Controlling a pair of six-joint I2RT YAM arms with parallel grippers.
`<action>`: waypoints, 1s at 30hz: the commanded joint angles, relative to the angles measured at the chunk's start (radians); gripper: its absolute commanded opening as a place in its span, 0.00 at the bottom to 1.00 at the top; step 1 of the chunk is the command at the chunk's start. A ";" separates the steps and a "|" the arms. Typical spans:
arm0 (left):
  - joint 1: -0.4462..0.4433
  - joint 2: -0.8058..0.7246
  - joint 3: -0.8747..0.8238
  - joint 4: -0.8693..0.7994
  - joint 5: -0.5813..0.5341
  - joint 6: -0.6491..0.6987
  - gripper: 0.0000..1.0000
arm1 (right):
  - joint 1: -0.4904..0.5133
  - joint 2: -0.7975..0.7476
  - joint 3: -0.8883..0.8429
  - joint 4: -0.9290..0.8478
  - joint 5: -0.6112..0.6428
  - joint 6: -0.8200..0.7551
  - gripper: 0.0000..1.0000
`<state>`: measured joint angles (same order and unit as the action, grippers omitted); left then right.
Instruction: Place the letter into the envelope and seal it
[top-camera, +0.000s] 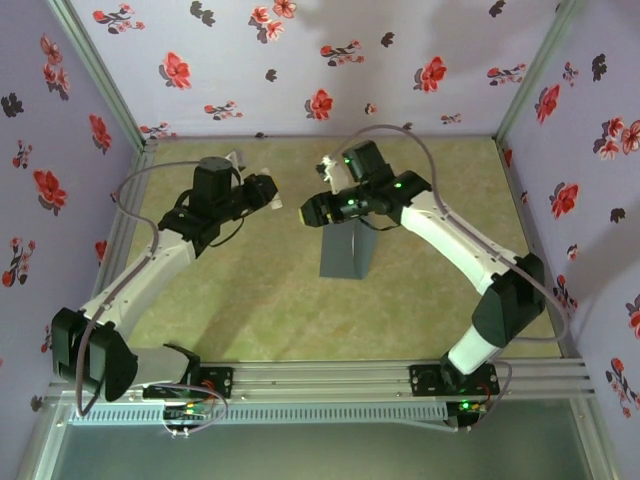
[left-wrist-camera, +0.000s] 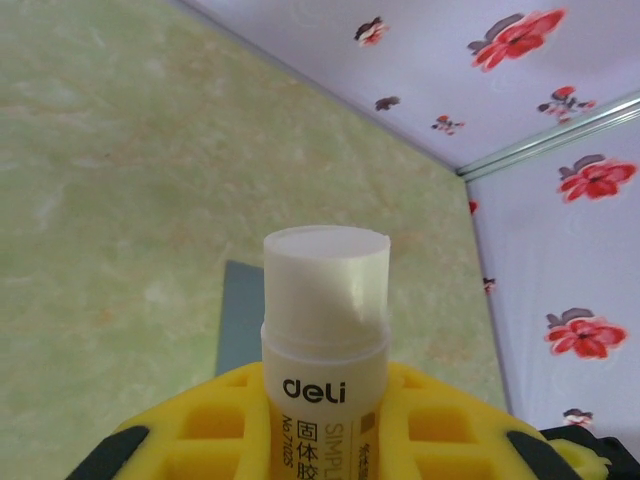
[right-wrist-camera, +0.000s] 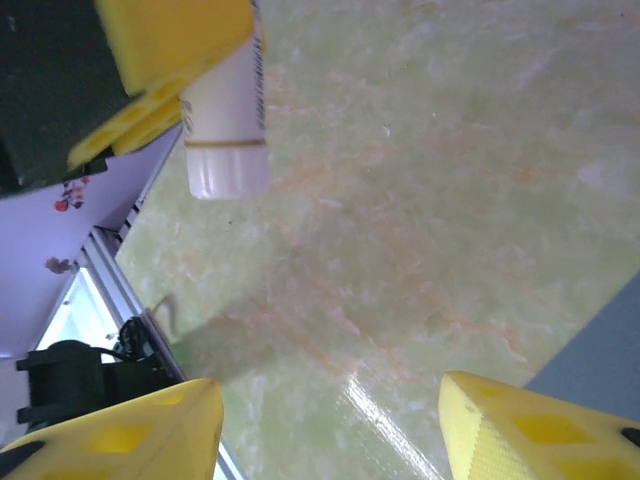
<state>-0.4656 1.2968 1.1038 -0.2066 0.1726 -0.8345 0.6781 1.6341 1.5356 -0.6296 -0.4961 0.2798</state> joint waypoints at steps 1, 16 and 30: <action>-0.016 0.013 0.024 -0.032 -0.060 0.014 0.00 | 0.034 0.049 0.044 0.015 0.082 0.001 0.59; -0.019 0.004 -0.031 0.062 0.008 -0.039 0.00 | 0.087 0.139 0.091 0.170 0.039 0.083 0.56; -0.020 -0.015 -0.051 0.085 0.030 -0.054 0.00 | 0.087 0.178 0.109 0.212 0.014 0.101 0.38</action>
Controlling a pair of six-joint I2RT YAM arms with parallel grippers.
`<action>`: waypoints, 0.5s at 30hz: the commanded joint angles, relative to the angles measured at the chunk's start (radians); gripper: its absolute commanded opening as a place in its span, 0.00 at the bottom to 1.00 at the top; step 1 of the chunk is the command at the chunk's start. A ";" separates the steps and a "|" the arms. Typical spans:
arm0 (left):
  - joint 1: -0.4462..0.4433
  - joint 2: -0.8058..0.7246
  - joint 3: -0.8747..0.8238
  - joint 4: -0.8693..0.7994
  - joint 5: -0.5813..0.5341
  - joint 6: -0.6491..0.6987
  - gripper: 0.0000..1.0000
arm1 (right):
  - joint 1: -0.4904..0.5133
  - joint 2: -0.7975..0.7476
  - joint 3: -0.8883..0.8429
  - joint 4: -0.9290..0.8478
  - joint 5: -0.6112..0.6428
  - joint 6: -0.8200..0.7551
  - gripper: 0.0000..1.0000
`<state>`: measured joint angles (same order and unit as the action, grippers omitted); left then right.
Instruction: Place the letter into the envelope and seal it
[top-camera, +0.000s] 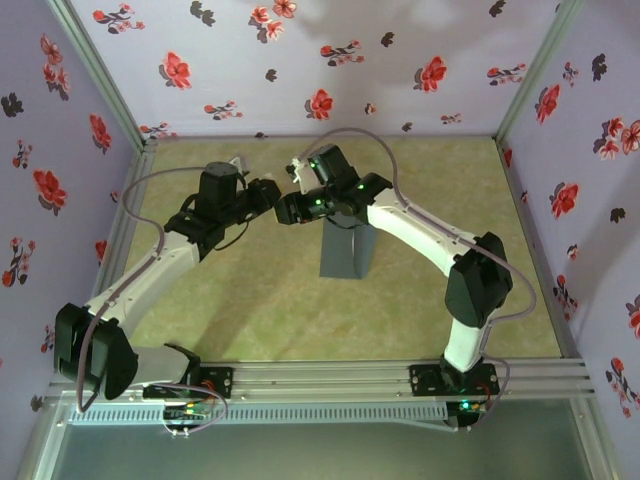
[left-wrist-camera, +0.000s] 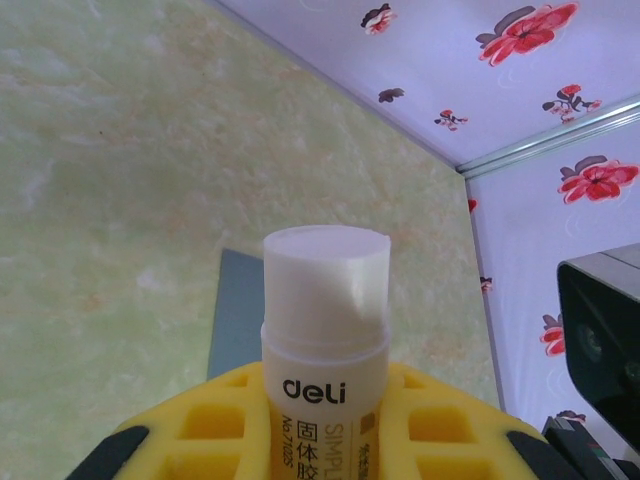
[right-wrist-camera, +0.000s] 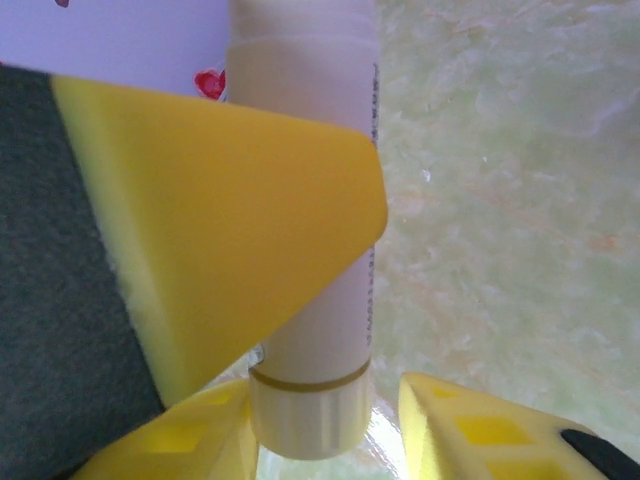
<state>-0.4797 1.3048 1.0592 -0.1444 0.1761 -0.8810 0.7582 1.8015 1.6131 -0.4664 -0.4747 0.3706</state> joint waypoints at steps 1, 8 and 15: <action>-0.006 -0.024 -0.008 0.025 0.029 -0.009 0.00 | 0.007 0.011 0.031 0.053 -0.007 0.010 0.37; -0.005 -0.042 -0.048 0.077 0.065 -0.024 0.00 | 0.004 -0.005 0.005 0.101 -0.013 0.016 0.25; -0.004 -0.078 -0.096 0.144 0.147 -0.018 0.00 | -0.025 -0.044 -0.033 0.174 -0.122 0.024 0.18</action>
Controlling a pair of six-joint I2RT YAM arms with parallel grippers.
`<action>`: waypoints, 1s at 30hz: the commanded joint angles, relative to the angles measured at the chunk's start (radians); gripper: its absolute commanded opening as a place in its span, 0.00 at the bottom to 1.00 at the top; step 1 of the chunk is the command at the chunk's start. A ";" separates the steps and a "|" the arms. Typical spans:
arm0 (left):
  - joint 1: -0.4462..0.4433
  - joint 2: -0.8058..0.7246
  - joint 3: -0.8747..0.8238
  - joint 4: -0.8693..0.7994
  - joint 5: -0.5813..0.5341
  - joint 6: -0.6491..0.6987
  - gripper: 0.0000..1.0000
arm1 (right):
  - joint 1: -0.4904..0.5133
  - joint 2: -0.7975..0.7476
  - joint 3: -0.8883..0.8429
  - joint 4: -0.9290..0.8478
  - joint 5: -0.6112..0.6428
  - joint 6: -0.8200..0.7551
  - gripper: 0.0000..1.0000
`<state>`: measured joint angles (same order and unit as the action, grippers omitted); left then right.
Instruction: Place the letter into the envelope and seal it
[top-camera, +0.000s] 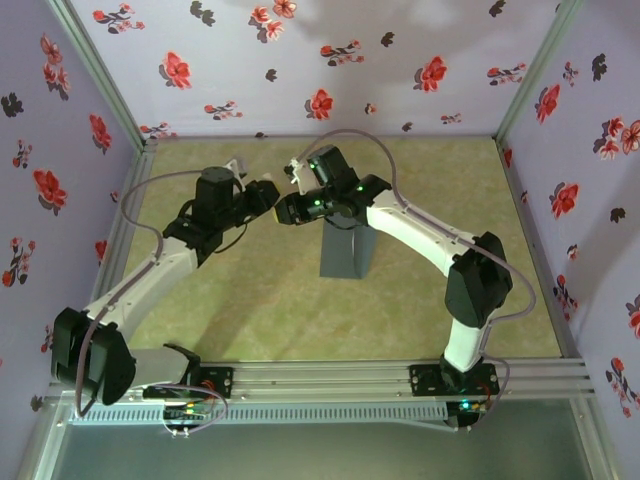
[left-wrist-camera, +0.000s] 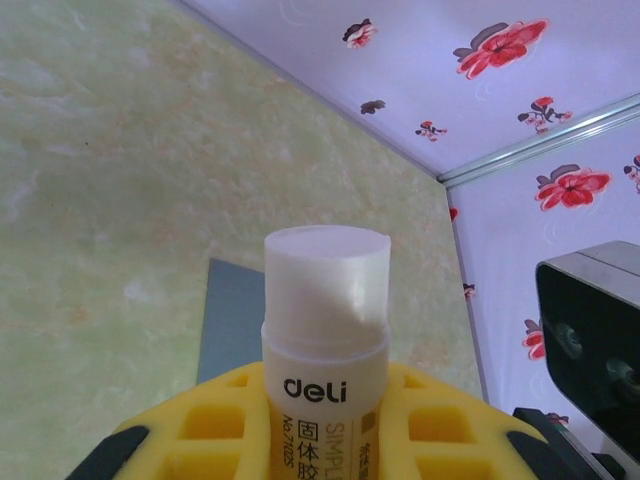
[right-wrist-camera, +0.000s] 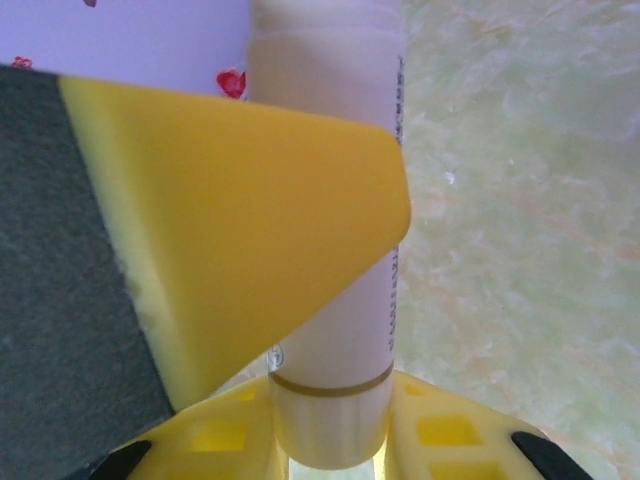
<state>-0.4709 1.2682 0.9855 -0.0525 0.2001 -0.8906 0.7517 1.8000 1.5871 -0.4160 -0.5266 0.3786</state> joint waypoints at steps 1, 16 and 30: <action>-0.013 -0.047 -0.029 0.060 0.139 -0.004 0.00 | -0.024 -0.050 -0.015 0.137 -0.091 0.021 0.18; -0.012 -0.108 -0.107 0.312 0.493 -0.054 0.00 | -0.163 -0.164 -0.171 0.683 -0.513 0.389 0.20; -0.012 -0.109 -0.118 0.440 0.587 -0.111 0.00 | -0.198 -0.167 -0.209 0.972 -0.599 0.610 0.23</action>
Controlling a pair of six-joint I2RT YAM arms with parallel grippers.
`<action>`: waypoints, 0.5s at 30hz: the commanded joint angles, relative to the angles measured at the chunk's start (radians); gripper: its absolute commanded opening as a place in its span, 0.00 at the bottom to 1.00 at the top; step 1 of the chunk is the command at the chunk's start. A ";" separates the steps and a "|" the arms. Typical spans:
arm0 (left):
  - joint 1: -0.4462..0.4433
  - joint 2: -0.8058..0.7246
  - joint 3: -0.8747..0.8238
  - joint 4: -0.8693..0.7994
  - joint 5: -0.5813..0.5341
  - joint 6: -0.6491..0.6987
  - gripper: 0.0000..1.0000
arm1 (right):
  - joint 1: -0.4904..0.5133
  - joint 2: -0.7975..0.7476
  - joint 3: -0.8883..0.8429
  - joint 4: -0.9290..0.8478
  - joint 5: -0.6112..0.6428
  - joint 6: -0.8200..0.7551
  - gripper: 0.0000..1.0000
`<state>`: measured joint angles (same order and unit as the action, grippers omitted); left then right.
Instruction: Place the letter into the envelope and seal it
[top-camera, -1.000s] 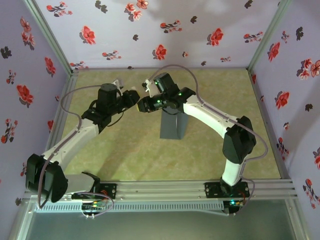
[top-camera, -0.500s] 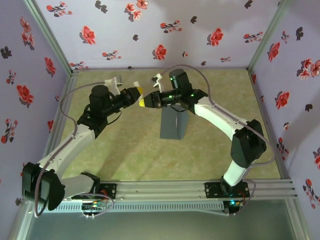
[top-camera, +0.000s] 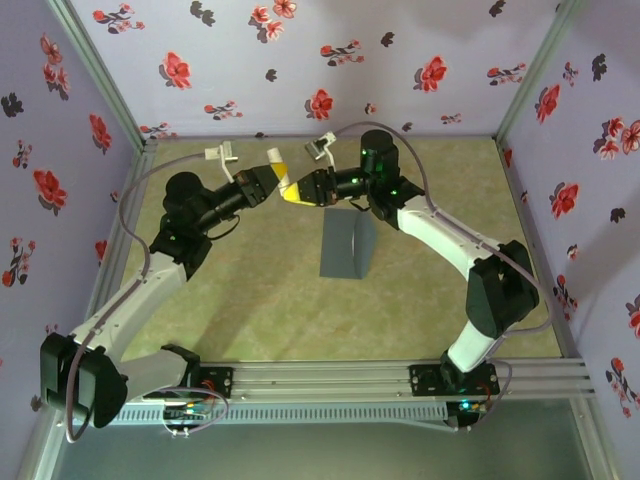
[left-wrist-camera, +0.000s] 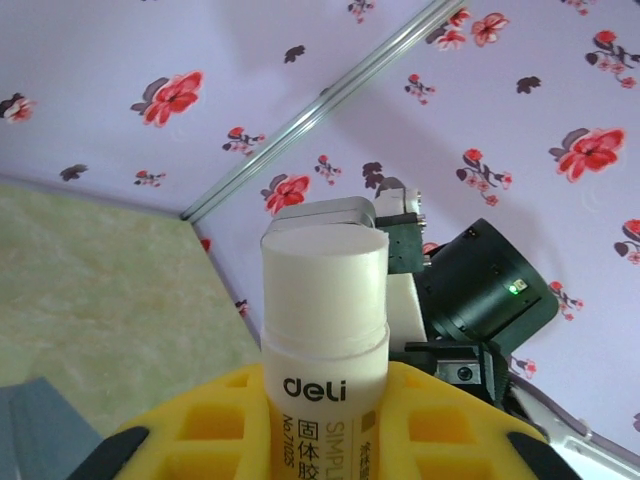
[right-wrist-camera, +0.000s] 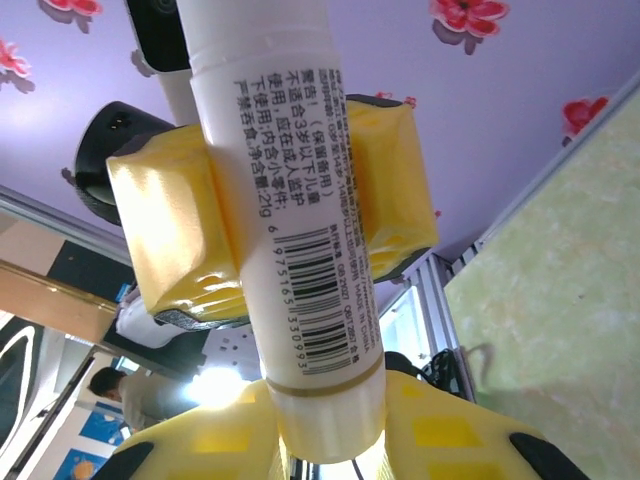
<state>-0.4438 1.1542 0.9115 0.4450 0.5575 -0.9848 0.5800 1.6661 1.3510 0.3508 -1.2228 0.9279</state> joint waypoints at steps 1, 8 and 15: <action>-0.039 0.008 -0.042 -0.057 0.229 -0.018 0.00 | -0.027 -0.035 0.028 0.196 0.098 0.055 0.23; -0.017 0.023 -0.013 -0.065 0.199 -0.021 0.00 | -0.028 -0.058 0.048 -0.098 0.134 -0.151 0.32; 0.064 0.028 0.026 -0.178 0.029 0.006 0.00 | -0.026 -0.100 0.152 -0.778 0.293 -0.594 0.51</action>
<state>-0.4126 1.1790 0.9092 0.3557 0.6418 -0.9997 0.5606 1.6161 1.4425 -0.1078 -1.0454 0.5816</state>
